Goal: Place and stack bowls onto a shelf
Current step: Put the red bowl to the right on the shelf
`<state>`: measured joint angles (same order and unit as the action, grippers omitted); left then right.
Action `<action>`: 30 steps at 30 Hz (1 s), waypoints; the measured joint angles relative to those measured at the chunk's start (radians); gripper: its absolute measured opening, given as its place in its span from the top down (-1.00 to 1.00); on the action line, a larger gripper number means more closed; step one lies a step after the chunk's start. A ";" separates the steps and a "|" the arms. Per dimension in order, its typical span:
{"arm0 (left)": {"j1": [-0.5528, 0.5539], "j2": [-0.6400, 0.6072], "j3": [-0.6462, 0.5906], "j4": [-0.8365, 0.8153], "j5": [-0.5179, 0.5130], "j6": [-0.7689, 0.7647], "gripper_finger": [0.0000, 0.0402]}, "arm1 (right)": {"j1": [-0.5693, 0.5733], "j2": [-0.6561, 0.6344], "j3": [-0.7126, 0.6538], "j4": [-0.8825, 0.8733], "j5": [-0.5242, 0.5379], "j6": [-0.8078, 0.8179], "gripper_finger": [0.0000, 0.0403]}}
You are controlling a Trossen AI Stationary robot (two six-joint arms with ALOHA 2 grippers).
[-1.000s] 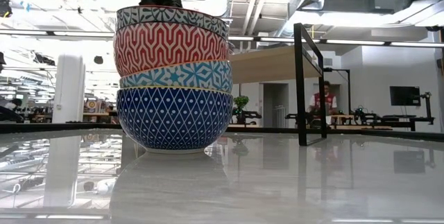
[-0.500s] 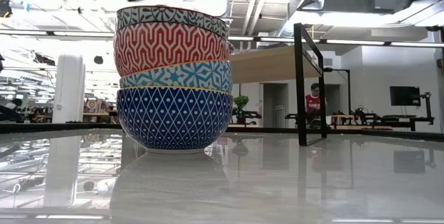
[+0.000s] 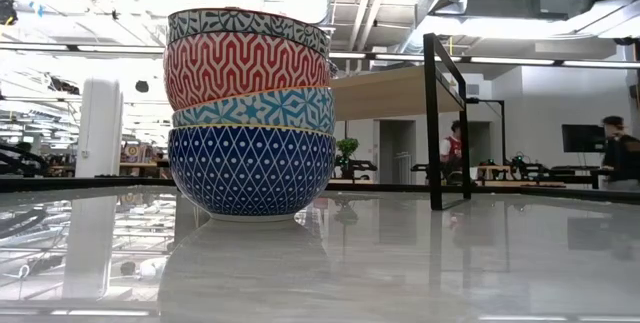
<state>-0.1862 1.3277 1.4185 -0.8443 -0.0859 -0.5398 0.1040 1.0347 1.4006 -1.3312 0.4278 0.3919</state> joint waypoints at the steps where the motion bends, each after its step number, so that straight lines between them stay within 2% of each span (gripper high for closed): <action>1: -0.003 0.021 0.000 -0.006 -0.015 0.002 -0.13 | 0.000 0.001 0.000 0.000 -0.001 0.001 0.35; 5: -0.004 0.110 0.000 -0.045 -0.055 0.024 -0.17 | 0.000 0.002 0.000 0.001 -0.008 0.008 0.35; 13: -0.022 0.274 0.000 -0.042 -0.057 0.113 -0.17 | 0.000 0.007 0.000 0.000 -0.041 0.028 0.35; 21: -0.045 0.360 -0.001 -0.041 -0.062 0.130 -0.17 | 0.000 0.008 0.000 0.000 -0.064 0.030 0.35; 25: -0.063 0.361 -0.001 -0.051 -0.100 0.089 -0.02 | 0.000 0.008 0.000 0.000 -0.064 0.045 0.35; 30: -0.084 0.354 -0.001 -0.074 -0.155 0.064 0.36 | 0.000 0.008 0.000 0.000 -0.064 0.046 0.35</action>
<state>-0.2701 1.6817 1.4178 -0.9183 -0.2411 -0.4757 0.1040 1.0424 1.4010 -1.3312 0.3636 0.4381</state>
